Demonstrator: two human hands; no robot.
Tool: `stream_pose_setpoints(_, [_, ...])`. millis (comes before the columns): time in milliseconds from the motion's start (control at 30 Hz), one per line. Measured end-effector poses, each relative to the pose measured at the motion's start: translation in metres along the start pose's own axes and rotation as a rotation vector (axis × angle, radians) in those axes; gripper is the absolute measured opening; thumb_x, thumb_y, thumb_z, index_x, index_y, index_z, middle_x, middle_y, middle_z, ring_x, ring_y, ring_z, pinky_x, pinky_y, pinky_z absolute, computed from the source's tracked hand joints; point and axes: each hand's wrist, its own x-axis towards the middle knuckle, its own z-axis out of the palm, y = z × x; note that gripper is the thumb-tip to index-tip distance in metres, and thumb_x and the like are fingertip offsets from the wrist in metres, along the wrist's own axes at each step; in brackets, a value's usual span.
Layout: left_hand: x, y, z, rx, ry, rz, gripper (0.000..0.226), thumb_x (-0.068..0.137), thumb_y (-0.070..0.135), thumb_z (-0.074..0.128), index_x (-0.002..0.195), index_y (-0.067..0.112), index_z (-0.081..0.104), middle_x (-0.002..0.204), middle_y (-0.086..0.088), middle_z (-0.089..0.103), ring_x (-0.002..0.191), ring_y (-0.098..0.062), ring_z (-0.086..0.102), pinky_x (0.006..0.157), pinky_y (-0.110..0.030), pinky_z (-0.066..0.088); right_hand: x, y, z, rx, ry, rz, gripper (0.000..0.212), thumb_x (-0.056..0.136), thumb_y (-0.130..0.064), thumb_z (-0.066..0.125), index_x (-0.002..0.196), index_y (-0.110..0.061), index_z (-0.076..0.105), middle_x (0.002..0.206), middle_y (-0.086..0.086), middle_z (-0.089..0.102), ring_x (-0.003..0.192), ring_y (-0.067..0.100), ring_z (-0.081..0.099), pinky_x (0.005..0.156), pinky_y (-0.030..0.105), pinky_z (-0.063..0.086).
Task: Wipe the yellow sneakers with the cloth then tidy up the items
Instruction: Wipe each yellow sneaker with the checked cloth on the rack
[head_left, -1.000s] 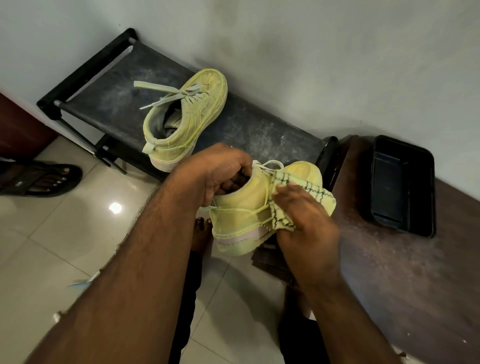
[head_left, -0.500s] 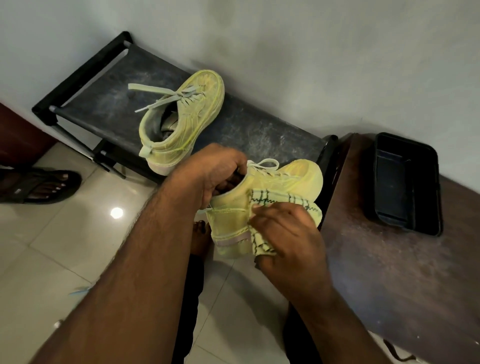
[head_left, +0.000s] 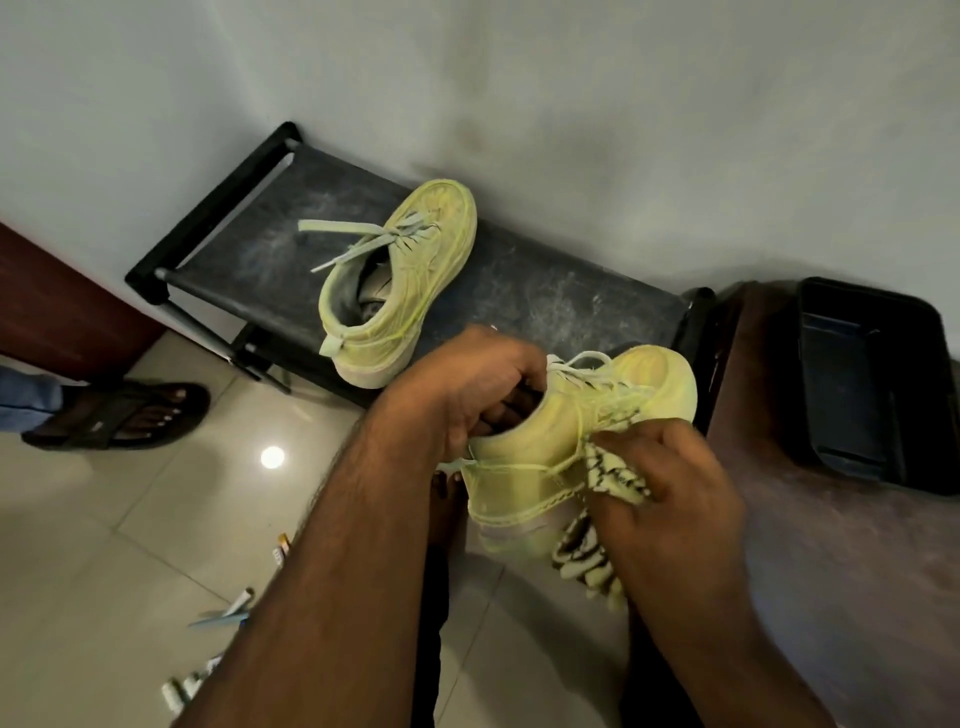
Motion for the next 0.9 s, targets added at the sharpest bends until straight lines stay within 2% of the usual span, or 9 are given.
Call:
stream_pose_setpoints(100, [-0.002,0.001,0.001,-0.023,-0.025,-0.01,0.009,0.078,0.006,0.057,0.082,0.001,0.063,0.067,-0.016,0.055,0.047,-0.019,0.045,0.052,-0.025,0.034,0.01,0.007,-0.006,-0.094,0.033,0.083,0.03,0.063,-0.003,0.066,0.091,-0.011,0.074,0.089,-0.002,0.058,0.08,0.012,0.056,0.072,0.01,0.039])
stream_pose_setpoints(200, [-0.001,0.001,0.001,-0.016,0.0,-0.004,0.009,0.077,0.006,0.056,0.07,0.005,0.06,0.06,-0.012,0.053,0.045,-0.018,0.041,0.05,-0.024,0.032,-0.005,-0.01,0.002,-0.034,-0.042,-0.064,0.029,0.063,-0.016,0.055,0.087,-0.009,0.07,0.086,0.002,0.056,0.078,0.021,0.057,0.071,0.029,0.048])
stream_pose_setpoints(267, [0.001,0.0,0.0,-0.008,0.019,0.009,0.015,0.078,0.006,0.057,0.063,0.007,0.057,0.055,-0.009,0.05,0.045,-0.017,0.038,0.05,-0.024,0.03,-0.014,-0.02,0.008,0.031,-0.114,-0.143,0.031,0.063,-0.017,0.051,0.087,-0.005,0.068,0.086,0.005,0.055,0.078,0.025,0.057,0.068,0.034,0.05])
stream_pose_setpoints(300, [0.001,-0.001,0.0,-0.008,0.019,0.012,0.015,0.078,0.006,0.057,0.063,0.008,0.058,0.054,-0.008,0.05,0.046,-0.017,0.039,0.05,-0.025,0.03,-0.015,-0.02,0.008,0.041,-0.121,-0.148,0.031,0.064,-0.016,0.051,0.088,-0.005,0.068,0.087,0.004,0.055,0.08,0.022,0.057,0.072,0.031,0.05])
stream_pose_setpoints(367, [0.001,0.0,0.001,-0.014,0.007,0.015,0.013,0.079,0.005,0.057,0.066,0.006,0.061,0.057,-0.01,0.053,0.047,-0.018,0.042,0.051,-0.025,0.033,-0.005,-0.007,0.003,0.029,-0.061,-0.055,0.031,0.065,-0.015,0.054,0.091,-0.008,0.069,0.089,-0.002,0.055,0.082,0.01,0.054,0.08,0.012,0.043])
stream_pose_setpoints(433, [-0.001,0.001,0.002,-0.018,-0.008,0.007,0.01,0.079,0.006,0.058,0.072,0.003,0.064,0.062,-0.013,0.057,0.049,-0.02,0.046,0.052,-0.025,0.036,0.011,0.007,-0.007,-0.012,-0.002,0.104,0.032,0.065,-0.016,0.056,0.092,-0.01,0.071,0.089,-0.005,0.057,0.083,0.006,0.055,0.077,0.002,0.036])
stream_pose_setpoints(500, [-0.001,0.001,0.003,-0.017,-0.007,0.0,0.009,0.079,0.006,0.058,0.073,0.003,0.064,0.065,-0.015,0.058,0.049,-0.02,0.047,0.052,-0.025,0.037,0.014,0.01,-0.012,-0.06,-0.029,0.114,0.034,0.066,-0.02,0.053,0.093,-0.012,0.072,0.091,-0.004,0.058,0.084,0.011,0.058,0.075,0.006,0.038])
stream_pose_setpoints(667, [-0.001,0.002,0.002,-0.011,-0.003,-0.001,0.007,0.079,0.006,0.058,0.074,0.007,0.062,0.068,-0.013,0.055,0.051,-0.019,0.045,0.052,-0.026,0.035,-0.013,-0.015,-0.004,-0.047,-0.242,-0.184,0.041,0.065,-0.019,0.049,0.099,-0.008,0.069,0.093,0.001,0.057,0.085,0.022,0.058,0.074,0.029,0.05])
stream_pose_setpoints(900, [-0.002,0.001,0.004,-0.02,-0.02,-0.001,0.009,0.079,0.006,0.057,0.084,0.004,0.065,0.075,-0.017,0.057,0.054,-0.021,0.048,0.054,-0.026,0.039,0.012,0.007,-0.014,-0.19,-0.099,0.031,0.04,0.066,-0.012,0.059,0.105,-0.012,0.07,0.097,-0.002,0.056,0.09,0.018,0.057,0.08,0.033,0.051])
